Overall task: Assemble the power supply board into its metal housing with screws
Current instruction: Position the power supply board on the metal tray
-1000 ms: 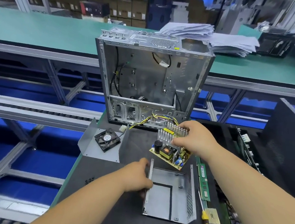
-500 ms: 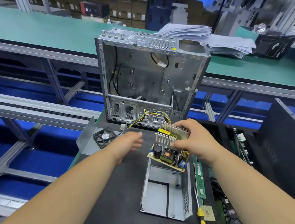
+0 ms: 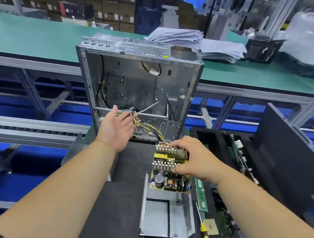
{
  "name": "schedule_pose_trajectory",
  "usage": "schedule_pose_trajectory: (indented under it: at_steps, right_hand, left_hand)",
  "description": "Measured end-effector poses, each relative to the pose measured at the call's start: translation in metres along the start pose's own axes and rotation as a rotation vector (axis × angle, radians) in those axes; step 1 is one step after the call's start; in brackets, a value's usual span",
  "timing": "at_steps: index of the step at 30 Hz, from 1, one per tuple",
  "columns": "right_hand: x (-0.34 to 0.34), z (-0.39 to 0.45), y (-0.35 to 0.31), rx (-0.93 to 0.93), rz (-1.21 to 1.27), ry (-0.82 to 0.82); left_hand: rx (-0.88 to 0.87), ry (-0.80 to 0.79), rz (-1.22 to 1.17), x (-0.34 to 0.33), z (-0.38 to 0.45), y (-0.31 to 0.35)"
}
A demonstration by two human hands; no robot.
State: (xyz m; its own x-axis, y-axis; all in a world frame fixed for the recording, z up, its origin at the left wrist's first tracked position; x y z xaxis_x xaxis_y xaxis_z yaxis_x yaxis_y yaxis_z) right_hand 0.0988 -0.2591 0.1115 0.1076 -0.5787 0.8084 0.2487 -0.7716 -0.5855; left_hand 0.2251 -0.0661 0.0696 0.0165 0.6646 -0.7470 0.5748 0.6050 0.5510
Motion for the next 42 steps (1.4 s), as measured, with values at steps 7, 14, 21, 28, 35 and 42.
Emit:
schedule_pose_trajectory:
  at_steps: [7, 14, 21, 28, 35, 42]
  right_hand:
    - [-0.004, -0.003, -0.004, 0.059, -0.029, -0.021]
    - [-0.022, -0.023, -0.004, 0.090, -0.086, -0.125]
    - [-0.044, -0.045, 0.001, 0.079, -0.150, -0.204]
    - [-0.054, -0.044, 0.003, 0.056, -0.104, -0.147]
    - [-0.074, -0.042, 0.000, 0.078, -0.092, -0.168]
    - [-0.081, -0.041, 0.005, 0.075, -0.103, -0.157]
  left_hand:
    - [-0.108, 0.163, 0.143, 0.007, -0.017, 0.019]
    - [-0.143, 0.285, 0.671, 0.021, -0.023, 0.014]
    - [0.103, 0.450, 1.122, 0.041, -0.017, -0.030]
    - [0.079, 0.591, 1.725, 0.037, -0.021, -0.032]
    - [-0.264, 0.818, 1.809, 0.044, -0.047, -0.009]
    - [-0.469, -0.067, 1.849, -0.020, -0.081, -0.075]
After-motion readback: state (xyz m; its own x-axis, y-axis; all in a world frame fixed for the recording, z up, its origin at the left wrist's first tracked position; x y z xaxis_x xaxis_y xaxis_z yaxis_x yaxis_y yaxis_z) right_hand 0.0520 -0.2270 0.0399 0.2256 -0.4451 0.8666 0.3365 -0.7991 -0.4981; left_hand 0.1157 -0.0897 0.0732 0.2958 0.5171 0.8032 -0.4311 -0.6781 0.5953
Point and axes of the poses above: each hand's wrist, its own z-axis towards the middle knuckle, its own x-axis out of the back of the hand, y = z × x, the point moved 8 cm from there along z, towards the middle knuckle, and after that the axes turned 10 degrees about x, right-handed, at the moved point
